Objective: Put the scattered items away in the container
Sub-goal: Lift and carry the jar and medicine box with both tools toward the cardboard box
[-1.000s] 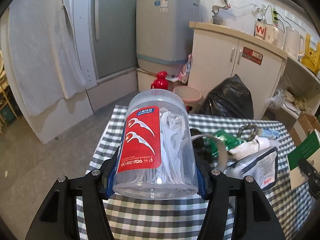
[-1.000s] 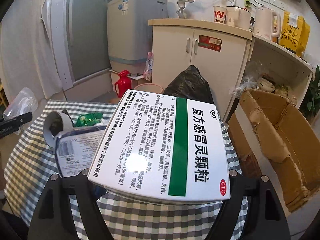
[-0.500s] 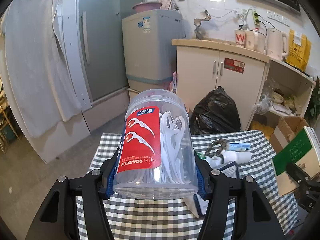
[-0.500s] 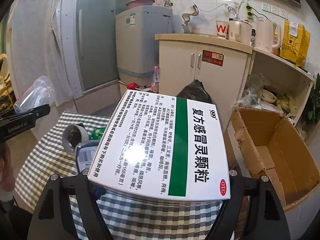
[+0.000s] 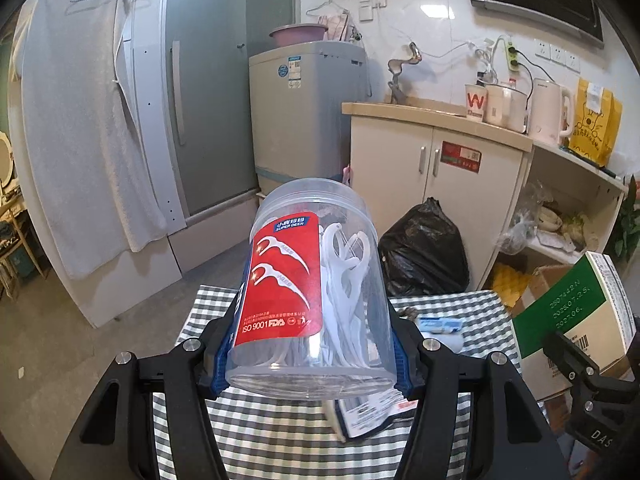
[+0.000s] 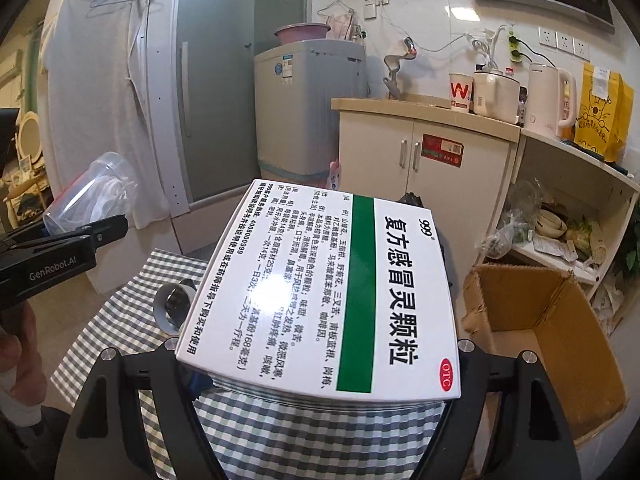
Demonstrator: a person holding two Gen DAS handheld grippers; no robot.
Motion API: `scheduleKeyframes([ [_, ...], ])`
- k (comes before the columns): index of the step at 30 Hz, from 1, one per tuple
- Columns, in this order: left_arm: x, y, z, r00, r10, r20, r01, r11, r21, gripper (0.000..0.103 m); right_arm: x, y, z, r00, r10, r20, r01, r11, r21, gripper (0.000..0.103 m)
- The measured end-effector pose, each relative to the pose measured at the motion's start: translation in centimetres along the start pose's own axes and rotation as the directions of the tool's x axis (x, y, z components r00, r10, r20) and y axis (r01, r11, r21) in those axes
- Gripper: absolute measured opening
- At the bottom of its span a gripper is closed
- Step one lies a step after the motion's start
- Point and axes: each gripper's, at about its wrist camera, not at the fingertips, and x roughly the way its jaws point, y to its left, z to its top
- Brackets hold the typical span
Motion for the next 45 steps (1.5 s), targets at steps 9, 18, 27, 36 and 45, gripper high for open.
scheduleKeyframes([
  [9,-0.7,-3.3,0.8,1.0,-0.028,0.007,0.028,1.0,0.001,0.062,-1.2,-3.0,0.9,1.0,0.0,0.003,0.0,1.0,0.003,0.079],
  [18,-1.3,-7.3,1.8,0.997,-0.08,0.025,0.079,0.996,0.028,0.062,-3.6,-6.5,1.5,0.999,-0.046,0.021,0.045,0.999,0.015,0.079],
  [27,-1.9,-12.3,2.9,0.987,-0.156,0.045,0.152,0.985,0.081,0.062,-6.0,-11.1,1.8,0.991,-0.123,0.048,0.12,0.991,0.066,0.079],
  [36,-1.8,-16.9,3.8,0.969,-0.242,0.041,0.237,0.965,0.114,0.062,-8.2,-15.3,2.0,0.977,-0.205,0.053,0.2,0.976,0.089,0.079],
  [45,-1.5,-21.5,3.8,0.947,-0.322,0.014,0.315,0.934,0.166,0.062,-9.2,-18.9,1.8,0.96,-0.28,0.025,0.275,0.954,0.122,0.079],
])
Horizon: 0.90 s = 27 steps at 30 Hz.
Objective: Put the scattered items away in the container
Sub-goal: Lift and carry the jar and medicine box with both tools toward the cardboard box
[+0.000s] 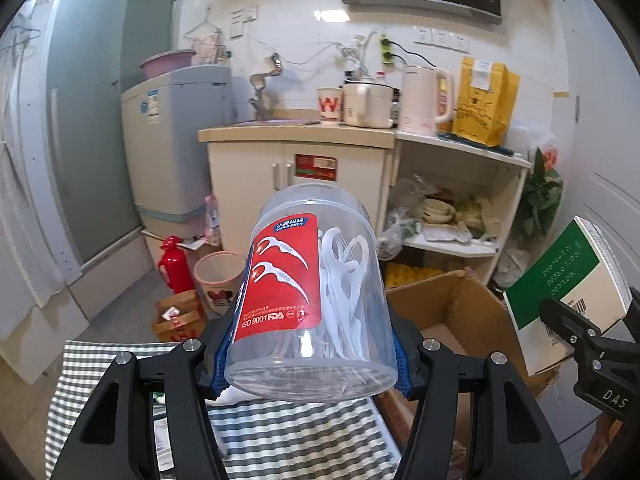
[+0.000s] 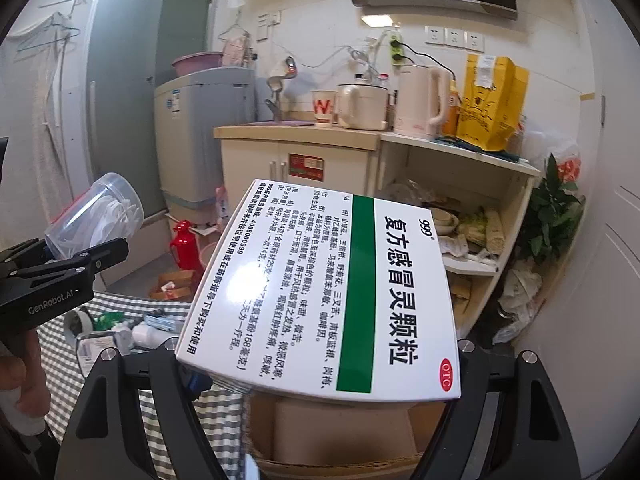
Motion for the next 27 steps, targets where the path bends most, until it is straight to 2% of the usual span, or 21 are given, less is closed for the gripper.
scheduleKeyframes([
  [14,3.6,-7.5,0.6,0.99,-0.128,-0.058,0.132,0.988,0.079,0.062,0.7,-6.6,-0.8,0.992,-0.111,-0.056,0.114,0.992,0.059,0.08],
  [22,6.3,-10.7,-0.2,0.978,-0.175,-0.114,0.187,0.977,0.106,0.062,2.3,-9.0,-1.8,0.987,-0.123,-0.099,0.131,0.989,0.073,0.08],
  [27,8.1,-12.2,-1.1,0.971,-0.18,-0.159,0.202,0.97,0.133,0.062,4.2,-10.0,-3.0,0.982,-0.114,-0.15,0.127,0.989,0.078,0.08],
])
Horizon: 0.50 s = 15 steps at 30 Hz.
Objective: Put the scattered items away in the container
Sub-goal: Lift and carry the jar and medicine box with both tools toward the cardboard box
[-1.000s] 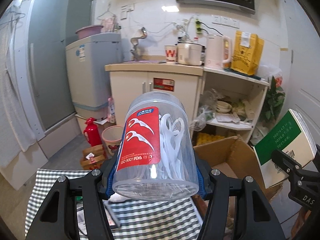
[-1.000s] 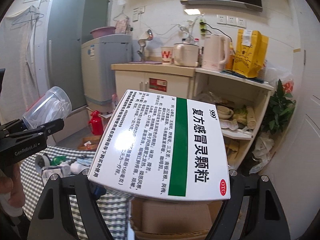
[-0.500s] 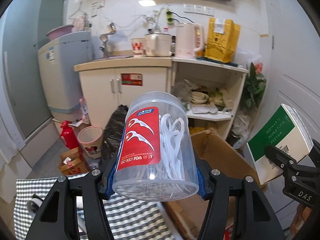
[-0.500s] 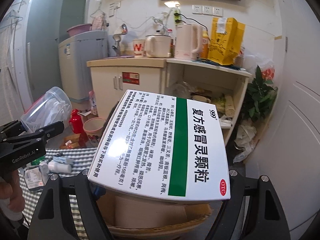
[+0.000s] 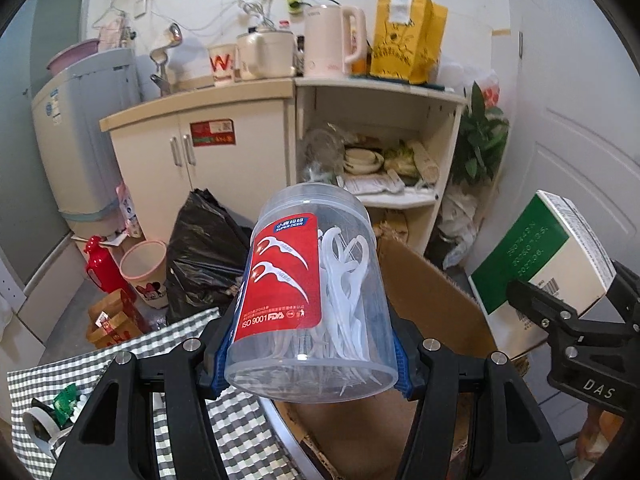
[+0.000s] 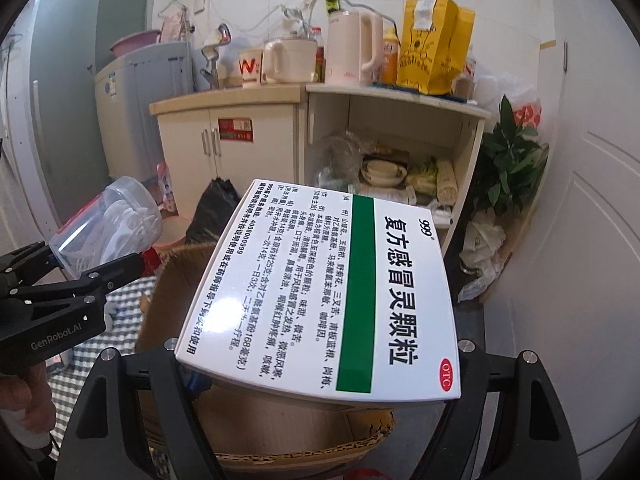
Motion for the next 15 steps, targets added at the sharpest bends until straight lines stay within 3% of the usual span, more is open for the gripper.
scheduleKeyframes([
  [6,2.8,-0.8,-0.5,0.997,-0.031,-0.069,0.034,0.999,0.032,0.062,2.6,0.1,-1.0,0.997,0.015,-0.074,-0.017,1.0,-0.026,0.08],
  [9,4.3,-1.6,-0.9,0.991,-0.078,-0.113,0.086,0.994,0.072,0.062,3.6,0.3,-1.6,0.994,0.016,-0.105,-0.02,0.999,-0.04,0.08],
  [15,6.3,-2.8,-2.0,0.984,-0.064,-0.165,0.088,0.986,0.142,0.062,5.2,0.6,-2.5,0.988,0.028,-0.154,-0.037,0.998,-0.055,0.08],
])
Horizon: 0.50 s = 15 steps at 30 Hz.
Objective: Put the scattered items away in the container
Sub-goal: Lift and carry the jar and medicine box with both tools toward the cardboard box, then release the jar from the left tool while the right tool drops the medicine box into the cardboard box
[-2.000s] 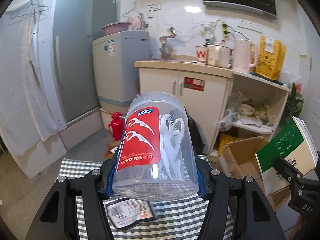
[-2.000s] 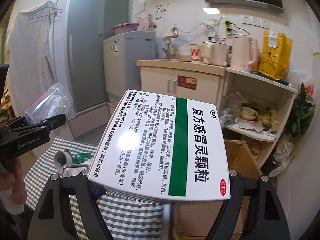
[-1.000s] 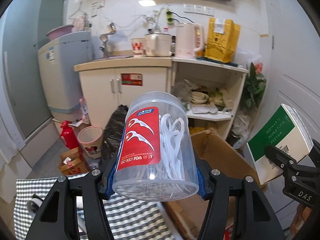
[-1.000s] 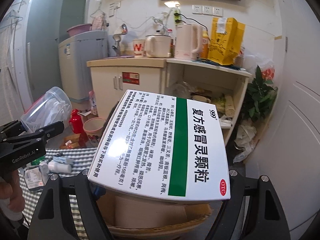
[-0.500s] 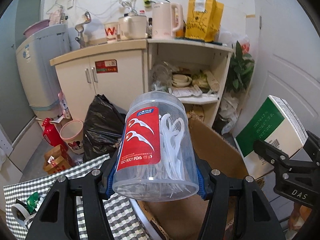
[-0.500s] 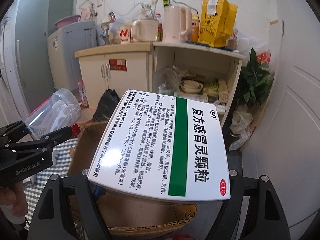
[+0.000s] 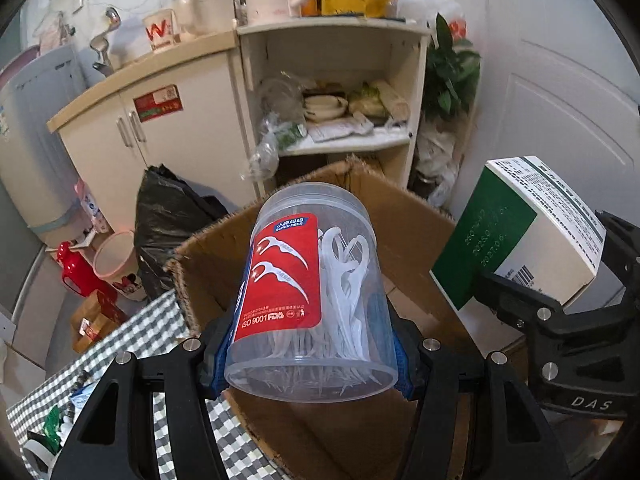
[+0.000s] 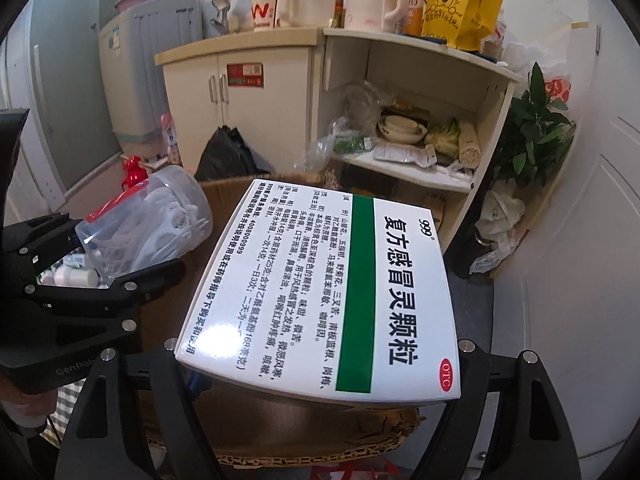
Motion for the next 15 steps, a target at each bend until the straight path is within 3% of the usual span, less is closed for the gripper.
scheduleKeyframes([
  [7,2.4,-0.5,-0.6,0.997,-0.021,-0.073,0.024,0.999,0.044,0.062,1.7,0.5,-0.6,0.998,0.005,-0.057,-0.007,1.0,-0.023,0.08],
  [15,3.7,-0.3,-1.5,0.994,-0.013,-0.105,0.018,0.999,0.051,0.062,2.6,1.3,-0.6,0.996,0.003,-0.086,-0.007,0.999,-0.046,0.08],
])
